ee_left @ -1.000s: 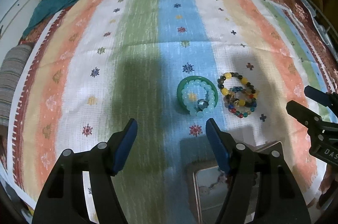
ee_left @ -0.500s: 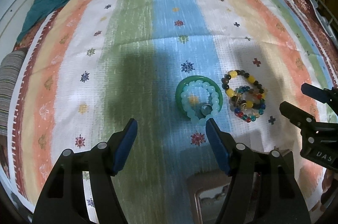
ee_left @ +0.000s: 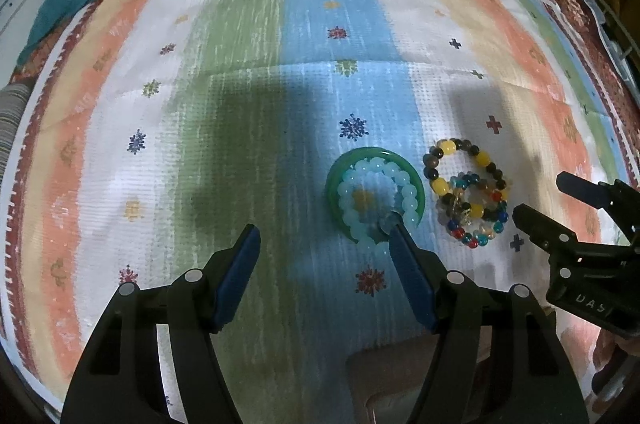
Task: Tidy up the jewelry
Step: 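Grasp the light-blue bead bracelet with the left tool while the right tool grasps the multicolour bracelet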
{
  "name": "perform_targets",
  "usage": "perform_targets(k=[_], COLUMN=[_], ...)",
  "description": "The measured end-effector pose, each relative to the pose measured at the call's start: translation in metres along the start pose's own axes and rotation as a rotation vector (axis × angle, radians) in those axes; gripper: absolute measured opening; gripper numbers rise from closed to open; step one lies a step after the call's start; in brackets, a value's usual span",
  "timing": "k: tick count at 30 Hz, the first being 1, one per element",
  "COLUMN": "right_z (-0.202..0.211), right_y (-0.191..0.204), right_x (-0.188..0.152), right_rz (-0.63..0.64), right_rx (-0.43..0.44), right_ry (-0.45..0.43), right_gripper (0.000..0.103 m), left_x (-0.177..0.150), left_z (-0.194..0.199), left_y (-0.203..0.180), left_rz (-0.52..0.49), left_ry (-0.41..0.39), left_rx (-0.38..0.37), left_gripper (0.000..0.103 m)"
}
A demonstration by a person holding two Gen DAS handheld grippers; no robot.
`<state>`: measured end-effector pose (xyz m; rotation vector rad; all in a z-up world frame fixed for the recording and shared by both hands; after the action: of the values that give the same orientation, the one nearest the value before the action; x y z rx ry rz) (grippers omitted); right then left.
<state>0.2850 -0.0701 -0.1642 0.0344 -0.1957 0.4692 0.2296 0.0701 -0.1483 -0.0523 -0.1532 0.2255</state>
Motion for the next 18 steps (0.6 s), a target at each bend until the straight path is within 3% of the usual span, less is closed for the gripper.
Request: perform_targets(k=[6, 7, 11, 18], right_z=[-0.007, -0.008, -0.015, -0.024], right_y=[0.002, 0.002, 0.002, 0.001], right_x=[0.004, 0.005, 0.005, 0.007], right_rz=[0.010, 0.011, 0.013, 0.019], right_rx=[-0.009, -0.010, -0.015, -0.025], right_ry=[0.009, 0.012, 0.027, 0.053], right_gripper=[0.073, 0.068, 0.064, 0.051], left_x=[0.006, 0.007, 0.011, 0.016], left_z=[-0.011, -0.013, -0.022, -0.031], left_y=[-0.007, -0.008, -0.011, -0.016], left_rz=[-0.024, -0.029, -0.047, -0.074], left_ry=[0.027, 0.031, 0.052, 0.071], left_rx=[-0.001, 0.003, 0.018, 0.033], left_gripper=[0.063, 0.060, 0.048, 0.044])
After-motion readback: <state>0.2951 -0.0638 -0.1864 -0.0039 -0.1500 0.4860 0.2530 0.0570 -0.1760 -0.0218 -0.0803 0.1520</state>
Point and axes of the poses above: each gripper's, at about its wrist camera, not at the fingertips, and z roughly against the way its jaws point, y to its left, x to its top, the point moved 4 cm from there along -z, roughly the way its jaws point, and after that the axes turned 10 degrees about y, right-handed, at the moved point
